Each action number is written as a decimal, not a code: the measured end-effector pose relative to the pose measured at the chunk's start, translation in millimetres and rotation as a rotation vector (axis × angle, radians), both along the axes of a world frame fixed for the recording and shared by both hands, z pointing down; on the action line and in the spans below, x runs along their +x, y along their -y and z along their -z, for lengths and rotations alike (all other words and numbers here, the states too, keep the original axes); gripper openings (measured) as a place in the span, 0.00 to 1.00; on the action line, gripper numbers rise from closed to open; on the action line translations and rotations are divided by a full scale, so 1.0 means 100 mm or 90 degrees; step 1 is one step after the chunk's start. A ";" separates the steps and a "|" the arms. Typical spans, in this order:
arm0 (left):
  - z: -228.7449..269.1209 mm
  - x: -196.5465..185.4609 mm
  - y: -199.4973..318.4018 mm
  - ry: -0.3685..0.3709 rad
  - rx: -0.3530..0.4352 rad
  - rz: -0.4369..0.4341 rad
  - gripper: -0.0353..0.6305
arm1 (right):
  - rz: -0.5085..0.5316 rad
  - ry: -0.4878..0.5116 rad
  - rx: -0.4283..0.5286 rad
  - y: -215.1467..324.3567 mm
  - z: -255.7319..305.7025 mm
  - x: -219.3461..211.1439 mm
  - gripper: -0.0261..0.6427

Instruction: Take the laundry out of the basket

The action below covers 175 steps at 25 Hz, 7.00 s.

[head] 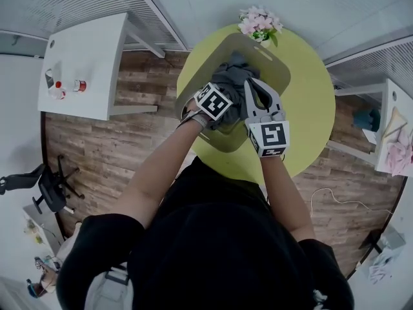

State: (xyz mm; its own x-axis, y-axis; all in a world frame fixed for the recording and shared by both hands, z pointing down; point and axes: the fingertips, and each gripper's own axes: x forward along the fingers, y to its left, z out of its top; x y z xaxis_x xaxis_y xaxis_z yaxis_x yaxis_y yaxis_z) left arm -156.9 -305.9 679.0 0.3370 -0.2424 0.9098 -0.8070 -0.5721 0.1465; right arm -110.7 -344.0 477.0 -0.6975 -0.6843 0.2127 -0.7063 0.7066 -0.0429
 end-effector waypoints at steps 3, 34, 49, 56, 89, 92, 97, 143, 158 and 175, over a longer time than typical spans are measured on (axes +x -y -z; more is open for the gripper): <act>-0.13 -0.01 0.02 0.005 -0.018 -0.002 0.24 | -0.004 0.005 -0.004 0.04 -0.02 0.00 0.07; -1.16 0.06 0.20 0.022 -0.106 0.022 0.65 | -0.022 -0.016 -0.052 0.28 -0.29 0.14 0.07; -1.09 0.05 0.24 -0.005 -0.092 0.006 0.55 | -0.035 -0.027 -0.056 0.25 -0.28 0.24 0.07; -0.81 0.10 0.21 -0.006 -0.078 -0.021 0.52 | -0.040 -0.027 -0.047 0.13 -0.20 0.35 0.07; 1.45 0.34 -0.07 0.026 0.129 0.027 0.52 | 0.030 0.058 0.066 -0.45 0.72 0.59 0.07; 1.67 0.37 -0.12 0.038 0.161 0.033 0.52 | 0.046 0.066 0.079 -0.54 0.83 0.61 0.07; 1.97 0.45 -0.23 0.042 0.202 0.030 0.52 | 0.061 0.073 0.099 -0.73 0.97 0.65 0.07; 1.37 2.58 -1.65 -0.078 0.181 -0.183 0.52 | -0.217 -0.013 0.093 -2.14 0.64 2.46 0.07; 0.25 2.56 -1.52 -0.018 0.121 -0.102 0.52 | -0.181 -0.018 0.001 -1.94 -0.10 2.71 0.07; -0.51 2.54 -1.42 0.011 0.067 -0.041 0.52 | -0.155 -0.027 -0.066 -1.88 -0.69 2.84 0.07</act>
